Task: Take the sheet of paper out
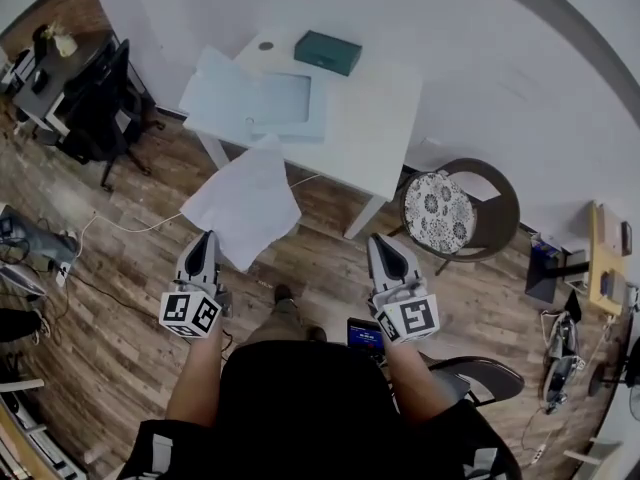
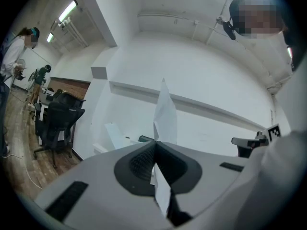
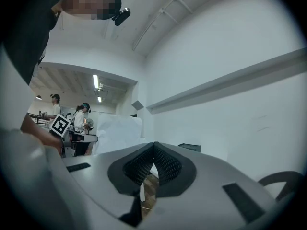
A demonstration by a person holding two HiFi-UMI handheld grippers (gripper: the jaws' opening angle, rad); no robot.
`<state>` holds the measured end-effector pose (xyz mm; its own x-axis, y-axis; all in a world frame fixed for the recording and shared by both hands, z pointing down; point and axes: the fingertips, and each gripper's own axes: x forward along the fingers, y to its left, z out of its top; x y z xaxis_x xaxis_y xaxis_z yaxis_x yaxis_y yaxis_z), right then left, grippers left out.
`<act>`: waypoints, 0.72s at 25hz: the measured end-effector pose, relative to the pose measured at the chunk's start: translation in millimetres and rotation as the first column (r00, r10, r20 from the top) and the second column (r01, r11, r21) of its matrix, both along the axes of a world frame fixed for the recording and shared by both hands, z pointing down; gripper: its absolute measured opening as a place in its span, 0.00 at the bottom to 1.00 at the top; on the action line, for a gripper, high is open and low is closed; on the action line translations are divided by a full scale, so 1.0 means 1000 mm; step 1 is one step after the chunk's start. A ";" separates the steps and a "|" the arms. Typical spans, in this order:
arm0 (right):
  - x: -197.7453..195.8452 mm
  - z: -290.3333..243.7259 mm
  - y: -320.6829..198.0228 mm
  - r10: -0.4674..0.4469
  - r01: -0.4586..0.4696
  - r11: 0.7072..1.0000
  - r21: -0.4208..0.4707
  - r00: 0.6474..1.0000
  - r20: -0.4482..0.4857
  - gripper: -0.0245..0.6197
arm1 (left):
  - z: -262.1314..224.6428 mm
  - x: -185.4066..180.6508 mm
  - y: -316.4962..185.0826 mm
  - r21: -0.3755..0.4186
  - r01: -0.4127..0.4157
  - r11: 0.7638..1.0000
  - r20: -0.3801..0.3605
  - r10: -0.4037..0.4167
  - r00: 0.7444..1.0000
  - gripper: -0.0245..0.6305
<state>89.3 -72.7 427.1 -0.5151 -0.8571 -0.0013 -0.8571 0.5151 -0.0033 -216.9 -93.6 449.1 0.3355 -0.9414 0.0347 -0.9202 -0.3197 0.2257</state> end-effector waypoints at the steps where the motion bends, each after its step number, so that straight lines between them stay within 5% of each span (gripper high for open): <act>1: 0.007 0.004 0.010 0.007 -0.007 1.000 -0.010 1.000 0.003 0.05 | 0.002 0.006 0.010 -0.005 -0.006 1.000 0.002 0.006 1.000 0.04; 8: 0.030 0.018 0.064 0.033 -0.032 0.999 -0.029 0.999 0.039 0.05 | 0.004 0.024 0.066 -0.022 -0.027 0.999 0.016 0.028 0.999 0.04; 18: -0.003 0.031 0.091 0.065 -0.063 0.995 -0.071 0.998 0.024 0.05 | 0.016 0.003 0.073 -0.066 -0.094 0.993 -0.047 0.091 0.995 0.04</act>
<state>86.5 18.6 457.8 -0.4594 -0.8869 0.0478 -0.8877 0.4565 -0.0605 -214.2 -20.3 465.2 0.4237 -0.9022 0.0812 -0.8762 -0.3855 0.2892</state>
